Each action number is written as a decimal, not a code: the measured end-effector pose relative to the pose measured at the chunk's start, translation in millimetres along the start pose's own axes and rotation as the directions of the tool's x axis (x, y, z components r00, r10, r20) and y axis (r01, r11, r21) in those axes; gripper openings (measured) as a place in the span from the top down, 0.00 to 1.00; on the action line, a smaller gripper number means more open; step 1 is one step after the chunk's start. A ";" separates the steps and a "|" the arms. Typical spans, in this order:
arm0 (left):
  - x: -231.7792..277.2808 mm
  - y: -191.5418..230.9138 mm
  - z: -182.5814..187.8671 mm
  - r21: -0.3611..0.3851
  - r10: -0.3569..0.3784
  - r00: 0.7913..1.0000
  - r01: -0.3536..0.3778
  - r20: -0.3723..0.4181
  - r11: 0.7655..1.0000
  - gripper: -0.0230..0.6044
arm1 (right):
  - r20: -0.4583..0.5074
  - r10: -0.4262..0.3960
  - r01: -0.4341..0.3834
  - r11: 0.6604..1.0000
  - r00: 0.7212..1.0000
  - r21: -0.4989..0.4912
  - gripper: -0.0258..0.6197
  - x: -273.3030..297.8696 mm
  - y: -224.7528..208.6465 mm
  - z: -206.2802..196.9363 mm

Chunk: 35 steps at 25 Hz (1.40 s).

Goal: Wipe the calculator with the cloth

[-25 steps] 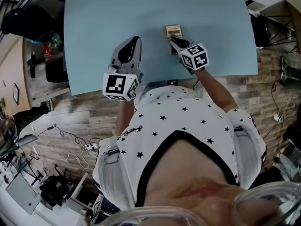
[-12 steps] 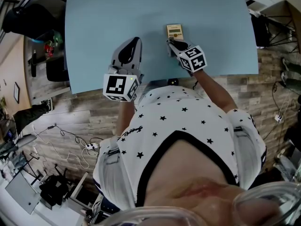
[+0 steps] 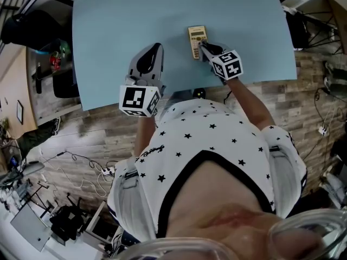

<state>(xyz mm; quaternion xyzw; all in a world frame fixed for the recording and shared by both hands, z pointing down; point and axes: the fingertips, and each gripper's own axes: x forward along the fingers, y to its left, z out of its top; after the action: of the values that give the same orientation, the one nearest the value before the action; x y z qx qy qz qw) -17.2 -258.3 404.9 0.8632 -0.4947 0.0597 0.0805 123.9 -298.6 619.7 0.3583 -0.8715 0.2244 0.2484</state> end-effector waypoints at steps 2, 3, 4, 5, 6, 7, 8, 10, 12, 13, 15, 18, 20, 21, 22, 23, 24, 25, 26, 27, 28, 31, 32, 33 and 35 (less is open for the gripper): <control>-0.1 -4.2 -0.3 0.002 -0.006 1.000 0.006 0.001 1.000 0.91 | 0.004 -0.024 0.024 1.000 1.000 0.015 0.89 -6.5 -8.6 -3.9; -0.2 -5.7 -0.4 0.002 -0.008 1.000 0.008 0.001 1.000 0.91 | 0.006 -0.035 0.035 0.999 0.999 0.023 0.89 -9.7 -12.7 -5.8; -0.1 -6.8 -0.4 0.003 -0.010 1.000 0.010 0.001 1.000 0.91 | 0.007 -0.045 0.045 0.998 0.999 0.032 0.89 -12.6 -16.5 -7.5; 0.0 -7.6 -0.5 0.004 -0.011 1.000 0.011 0.001 1.000 0.91 | 0.008 -0.054 0.053 0.998 0.999 0.040 0.89 -15.0 -19.9 -8.9; 0.2 -8.5 -0.6 0.005 -0.013 1.000 0.013 0.000 1.000 0.91 | 0.008 -0.061 0.060 0.997 0.998 0.049 0.89 -17.2 -22.9 -10.3; 0.4 -9.6 -0.7 0.006 -0.015 1.000 0.015 -0.001 1.000 0.91 | 0.008 -0.066 0.065 0.996 0.998 0.056 0.89 -19.1 -25.4 -11.9; 0.7 -10.7 -0.9 0.008 -0.017 1.000 0.017 -0.001 1.000 0.92 | 0.007 -0.071 0.070 0.996 0.997 0.060 0.89 -20.8 -27.5 -13.5; 1.1 -12.7 -1.0 0.009 -0.020 1.000 0.020 -0.002 1.000 0.91 | 0.002 -0.077 0.076 0.995 0.997 0.063 0.89 -22.8 -30.1 -16.3; 1.1 -13.9 -1.4 0.008 -0.020 1.000 0.020 -0.003 1.000 0.91 | 0.002 -0.076 0.075 0.994 0.997 0.075 0.89 -23.0 -30.8 -18.2; 0.9 -14.6 -1.8 0.008 -0.019 1.000 0.019 -0.003 1.000 0.91 | 0.003 -0.075 0.074 0.994 0.997 0.079 0.89 -23.0 -30.7 -19.0; 0.4 -16.3 -2.0 0.009 -0.018 1.000 0.018 -0.003 1.000 0.91 | 0.004 -0.074 0.073 0.994 0.997 0.077 0.89 -23.0 -30.7 -19.8; 0.4 -18.6 -1.0 0.011 -0.016 1.000 0.016 -0.001 1.000 0.91 | 0.012 -0.076 0.075 0.995 0.997 0.070 0.89 -24.1 -32.4 -17.5; 0.2 -19.2 -0.1 0.012 -0.016 1.000 0.016 0.000 1.000 0.91 | 0.034 -0.085 0.082 0.994 0.996 0.074 0.89 -27.9 -34.3 -11.2; 0.2 -19.3 0.3 0.013 -0.016 1.000 0.016 0.000 1.000 0.91 | 0.051 -0.089 0.085 0.993 0.995 0.080 0.89 -30.6 -35.2 -6.0; 0.3 -19.2 0.6 0.015 -0.017 1.000 0.017 0.000 1.000 0.91 | 0.072 -0.093 0.086 0.992 0.993 0.088 0.89 -33.6 -36.1 0.0; 0.6 -19.3 0.8 0.017 -0.019 1.000 0.019 0.000 1.000 0.91 | 0.094 -0.096 0.087 0.992 0.991 0.095 0.89 -36.9 -36.7 6.8; 1.0 -19.4 0.9 0.020 -0.020 1.000 0.020 0.000 1.000 0.91 | 0.117 -0.098 0.086 0.991 0.988 0.100 0.89 -40.7 -37.0 13.9; 1.4 -19.6 1.1 0.022 -0.022 1.000 0.022 0.000 1.000 0.91 | 0.143 -0.100 0.085 0.991 0.985 0.103 0.89 -45.2 -36.7 21.7; 1.7 -19.8 1.4 0.024 -0.024 1.000 0.024 0.000 0.999 0.91 | 0.170 -0.100 0.083 0.991 0.980 0.106 0.89 -50.5 -35.8 29.9; 1.8 -20.1 1.7 0.027 -0.026 1.000 0.026 -0.001 0.999 0.91 | 0.200 -0.099 0.078 0.991 0.975 0.110 0.89 -56.7 -34.2 38.6; 1.9 -20.6 1.9 0.029 -0.028 1.000 0.028 -0.002 0.999 0.91 | 0.231 -0.097 0.072 0.991 0.968 0.114 0.89 -63.6 -32.2 47.4; 1.9 -22.3 3.0 0.034 -0.033 0.999 0.033 -0.003 0.999 0.91 | 0.324 -0.089 0.052 0.991 0.942 0.120 0.89 -86.3 -24.4 74.3; 1.8 -23.1 3.0 0.035 -0.034 0.999 0.034 -0.003 0.999 0.91 | 0.354 -0.087 0.048 0.992 0.931 0.119 0.89 -93.7 -21.4 82.7; 1.6 -24.0 2.7 0.036 -0.035 0.999 0.035 -0.004 0.999 0.91 | 0.383 -0.085 0.042 0.992 0.920 0.118 0.89 -100.8 -18.3 90.5; 1.1 -25.7 1.8 0.036 -0.038 0.999 0.038 -0.006 0.999 0.91 | 0.433 -0.077 0.029 0.993 0.898 0.116 0.89 -113.1 -11.6 104.0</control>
<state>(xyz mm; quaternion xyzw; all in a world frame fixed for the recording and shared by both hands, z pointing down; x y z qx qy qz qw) 5.5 -246.8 401.2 0.8736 -0.4769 0.0696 0.0671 174.2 -307.2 474.4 0.4357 -0.8817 0.1778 0.0333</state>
